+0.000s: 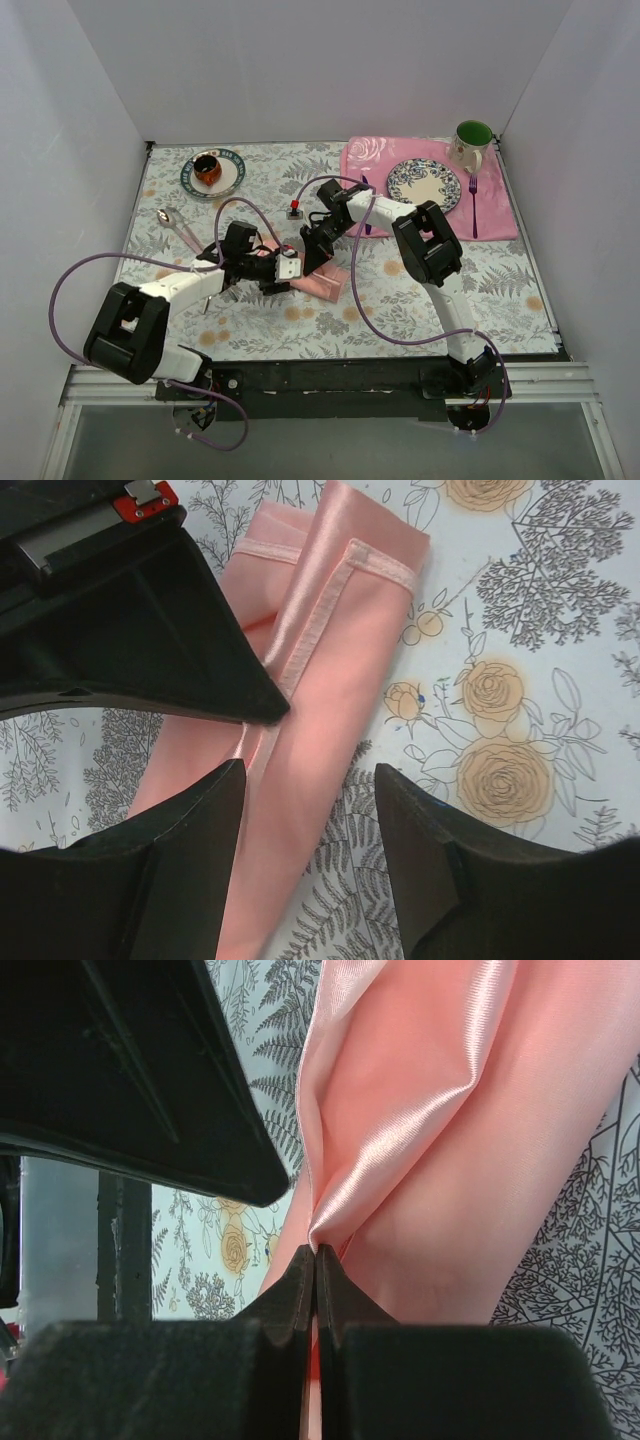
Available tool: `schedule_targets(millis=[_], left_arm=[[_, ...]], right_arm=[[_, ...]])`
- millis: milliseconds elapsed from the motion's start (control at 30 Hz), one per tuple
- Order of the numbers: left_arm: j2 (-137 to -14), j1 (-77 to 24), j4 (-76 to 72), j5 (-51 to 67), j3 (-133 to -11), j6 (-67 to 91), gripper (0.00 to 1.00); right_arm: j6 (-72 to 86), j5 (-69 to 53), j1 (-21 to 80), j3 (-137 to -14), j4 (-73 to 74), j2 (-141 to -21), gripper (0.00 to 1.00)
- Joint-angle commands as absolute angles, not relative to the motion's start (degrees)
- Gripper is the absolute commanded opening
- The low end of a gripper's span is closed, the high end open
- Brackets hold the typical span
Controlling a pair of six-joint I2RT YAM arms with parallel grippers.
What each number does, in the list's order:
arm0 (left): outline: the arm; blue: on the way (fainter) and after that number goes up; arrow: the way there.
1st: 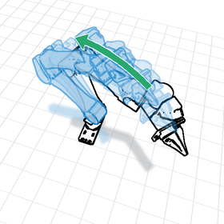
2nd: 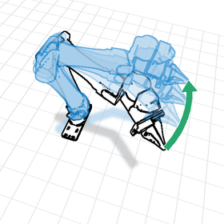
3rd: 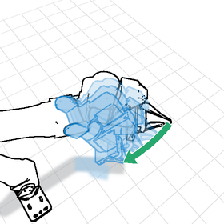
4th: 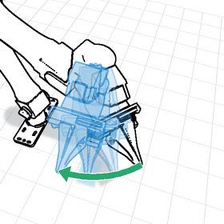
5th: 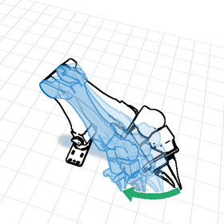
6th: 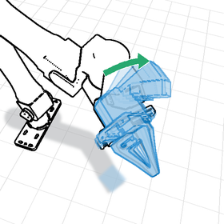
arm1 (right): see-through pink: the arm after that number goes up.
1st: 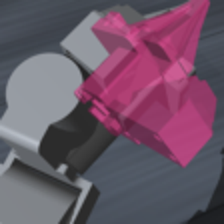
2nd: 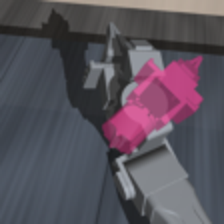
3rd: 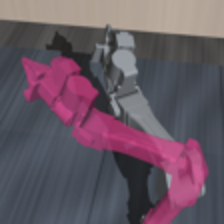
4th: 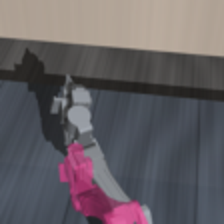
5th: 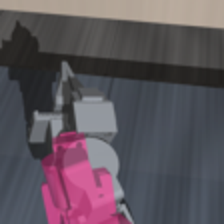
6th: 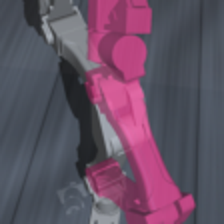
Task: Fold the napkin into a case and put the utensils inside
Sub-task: Stuff the top corner of the smaller-rectangle-folded napkin into the folded napkin.
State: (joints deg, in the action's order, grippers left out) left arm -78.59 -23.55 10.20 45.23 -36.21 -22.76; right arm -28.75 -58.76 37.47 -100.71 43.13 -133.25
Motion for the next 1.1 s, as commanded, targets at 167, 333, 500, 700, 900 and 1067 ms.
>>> schedule_targets(millis=[167, 333, 500, 700, 900, 1067], left_arm=[[-84.01, -24.96, 4.92, 42.54, -40.25, -23.56, 0.50], [-85.95, -26.10, 3.78, 41.84, -41.75, -22.59, 0.47], [-87.27, -26.89, 4.04, 41.57, -41.92, -22.76, 0.37], [-88.59, -27.69, 6.14, 41.48, -43.24, -22.32, 0.20], [-89.91, -27.69, 10.36, 40.87, -45.61, -18.91, 0.00], [-90.17, -27.69, 12.48, 40.52, -46.76, -12.41, 0.00]], right_arm=[[-31.11, -62.23, 37.26, -102.31, 45.53, -132.10, 0.01], [-31.99, -62.93, 37.18, -102.48, 46.49, -132.01, 0.01], [-32.08, -63.28, 37.09, -102.66, 46.67, -132.10, 0.01], [-32.17, -63.90, 37.09, -102.57, 46.85, -131.57, 0.01], [-31.38, -62.93, 36.56, -104.50, 47.99, -130.61, 0.09], [-22.78, -58.19, 34.54, -103.63, 45.09, -126.66, 0.25]])
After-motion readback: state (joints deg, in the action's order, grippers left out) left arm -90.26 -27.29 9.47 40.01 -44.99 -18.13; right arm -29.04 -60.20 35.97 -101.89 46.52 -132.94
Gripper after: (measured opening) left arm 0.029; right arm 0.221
